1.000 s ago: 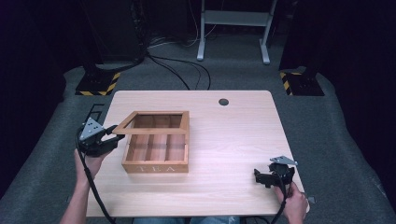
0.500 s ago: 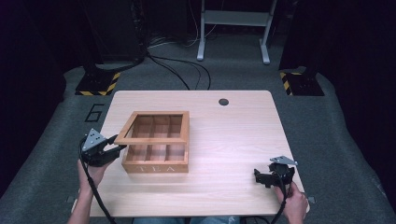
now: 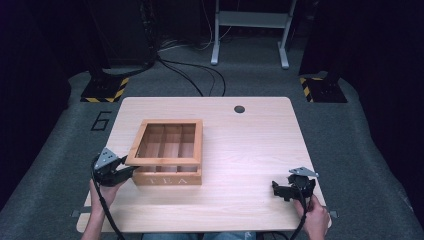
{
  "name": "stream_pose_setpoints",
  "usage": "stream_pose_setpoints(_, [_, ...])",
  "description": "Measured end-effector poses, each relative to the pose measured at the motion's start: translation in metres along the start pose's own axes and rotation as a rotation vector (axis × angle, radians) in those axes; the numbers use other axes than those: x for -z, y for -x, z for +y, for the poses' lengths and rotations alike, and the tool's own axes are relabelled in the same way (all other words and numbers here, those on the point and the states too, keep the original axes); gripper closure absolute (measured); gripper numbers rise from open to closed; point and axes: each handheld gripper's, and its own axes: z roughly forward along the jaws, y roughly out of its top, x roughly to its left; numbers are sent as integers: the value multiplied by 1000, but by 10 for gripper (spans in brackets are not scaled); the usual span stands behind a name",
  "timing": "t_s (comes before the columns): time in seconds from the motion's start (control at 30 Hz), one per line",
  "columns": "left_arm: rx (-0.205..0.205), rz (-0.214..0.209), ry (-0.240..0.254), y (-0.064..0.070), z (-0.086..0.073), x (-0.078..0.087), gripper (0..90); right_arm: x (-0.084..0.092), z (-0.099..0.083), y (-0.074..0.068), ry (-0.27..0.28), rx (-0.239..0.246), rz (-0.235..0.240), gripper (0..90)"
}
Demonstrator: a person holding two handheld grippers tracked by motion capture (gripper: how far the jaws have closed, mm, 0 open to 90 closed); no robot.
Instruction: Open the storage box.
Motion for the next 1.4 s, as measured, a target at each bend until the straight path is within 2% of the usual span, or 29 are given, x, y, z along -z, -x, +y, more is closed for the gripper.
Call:
stream_pose_setpoints(0.1, [-14,-5,-25,0,-5,-2,528,0,0,0,0,0,0,0])
stream_pose_setpoints(0.23, [-6,-6,-26,0,-11,-4,514,0,0,0,0,0,0,0])
stream_pose_setpoints(0.47, [-23,-23,-44,-4,-7,0,453,0,0,0,0,0,1,0])
stream_pose_setpoints(0.63, [-47,-56,-57,-8,-5,4,368,0,0,0,0,0,0,0])
stream_pose_setpoints(0.83, [-50,-100,-76,-11,-7,8,223,0,0,0,0,0,0,0])
stream_pose_setpoints(0.97, [-89,-118,-144,-7,-15,2,177,0,0,0,0,0,0,0])
stream_pose_setpoints(1.0, [-76,-110,-120,-6,-19,2,168,0,0,0,0,0,0,0])
stream_pose_setpoints(1.1, [-52,-100,-113,-9,-22,5,154,0,0,0,0,0,0,0])
stream_pose_setpoints(1.3, [-42,-76,-87,-6,-29,14,108,0,0,0,-1,-1,-1,0])
stream_pose_setpoints(1.4, [-18,-68,-99,-5,-38,19,70,0,0,0,0,0,1,0])
